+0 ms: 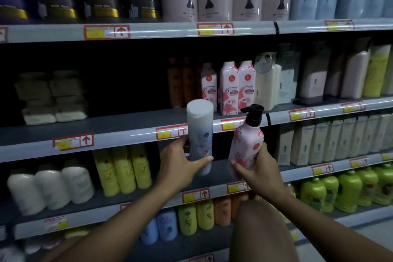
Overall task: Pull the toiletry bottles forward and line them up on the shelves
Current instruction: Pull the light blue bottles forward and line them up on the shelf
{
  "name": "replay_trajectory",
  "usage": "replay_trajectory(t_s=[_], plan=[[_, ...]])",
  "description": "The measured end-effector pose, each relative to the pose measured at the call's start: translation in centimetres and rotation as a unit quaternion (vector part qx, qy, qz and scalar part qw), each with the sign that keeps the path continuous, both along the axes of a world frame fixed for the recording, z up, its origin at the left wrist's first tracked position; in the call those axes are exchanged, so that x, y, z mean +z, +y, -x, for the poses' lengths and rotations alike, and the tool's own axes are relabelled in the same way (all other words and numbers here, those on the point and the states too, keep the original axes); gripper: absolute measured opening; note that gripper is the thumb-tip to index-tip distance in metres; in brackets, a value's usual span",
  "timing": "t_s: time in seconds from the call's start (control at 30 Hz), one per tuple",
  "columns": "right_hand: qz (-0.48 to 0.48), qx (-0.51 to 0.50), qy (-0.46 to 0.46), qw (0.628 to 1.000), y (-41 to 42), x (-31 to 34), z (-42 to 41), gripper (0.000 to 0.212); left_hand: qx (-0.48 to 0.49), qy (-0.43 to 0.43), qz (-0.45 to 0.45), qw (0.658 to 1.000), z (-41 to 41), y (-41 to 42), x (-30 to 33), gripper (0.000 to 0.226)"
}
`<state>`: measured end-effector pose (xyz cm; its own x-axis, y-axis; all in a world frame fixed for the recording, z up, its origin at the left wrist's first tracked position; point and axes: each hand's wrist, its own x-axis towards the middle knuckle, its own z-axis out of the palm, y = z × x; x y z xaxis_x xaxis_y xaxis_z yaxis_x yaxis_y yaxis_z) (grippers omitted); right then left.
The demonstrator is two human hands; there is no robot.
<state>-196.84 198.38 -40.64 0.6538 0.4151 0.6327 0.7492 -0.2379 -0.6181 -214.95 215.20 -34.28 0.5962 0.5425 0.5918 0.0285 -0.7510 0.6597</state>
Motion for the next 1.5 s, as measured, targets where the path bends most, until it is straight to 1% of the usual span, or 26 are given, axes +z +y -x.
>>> replay_trajectory(t_s=[0.1,0.2,0.43,0.6,0.77,0.83,0.97,1.07,1.2,1.33,1.43,1.5], plan=[[0.036,-0.014,0.009,0.999,-1.1,-1.8,-1.1,0.057,0.005,0.021,0.014,1.000,-0.7,-0.1,-2.8,0.062],[0.068,-0.025,0.023,0.997,-1.9,-3.5,-2.5,0.059,0.003,0.041,0.023,0.999,-1.2,0.0,-5.5,0.060],[0.093,-0.025,0.048,0.994,-2.8,-7.0,-5.6,0.063,0.004,0.092,0.066,0.994,-3.2,0.8,-12.1,0.055],[0.147,-0.037,0.051,0.987,-2.0,-8.3,-6.6,0.054,0.020,0.115,0.099,0.988,-5.8,2.4,-15.2,0.057],[0.169,-0.044,0.070,0.982,0.3,-7.4,-8.1,0.052,0.043,0.090,0.101,0.990,-8.7,4.1,-14.2,0.045],[0.174,-0.039,0.076,0.981,1.4,-7.2,-9.0,0.053,0.057,0.074,0.098,0.991,-9.9,5.0,-13.5,0.045],[0.188,-0.031,0.071,0.979,3.1,-7.5,-10.5,0.061,0.081,0.066,0.091,0.990,-11.6,6.4,-13.1,0.046],[0.174,-0.041,0.065,0.982,4.4,-7.6,-11.2,0.064,0.110,0.062,0.087,0.988,-12.6,7.0,-13.7,0.044],[0.126,-0.019,0.085,0.988,6.6,-7.1,-11.2,0.061,0.147,0.045,0.071,0.986,-13.6,6.3,-14.6,0.047],[0.100,-0.014,0.088,0.991,8.5,-7.4,-11.4,0.064,0.186,0.037,0.088,0.978,-14.3,4.9,-15.7,0.057],[0.105,-0.031,0.085,0.990,9.4,-8.5,-11.5,0.062,0.191,-0.016,0.131,0.973,-14.7,4.8,-16.5,0.060],[0.101,-0.040,0.096,0.989,9.7,-9.5,-11.4,0.063,0.204,-0.040,0.144,0.967,-14.8,4.9,-16.5,0.060]])
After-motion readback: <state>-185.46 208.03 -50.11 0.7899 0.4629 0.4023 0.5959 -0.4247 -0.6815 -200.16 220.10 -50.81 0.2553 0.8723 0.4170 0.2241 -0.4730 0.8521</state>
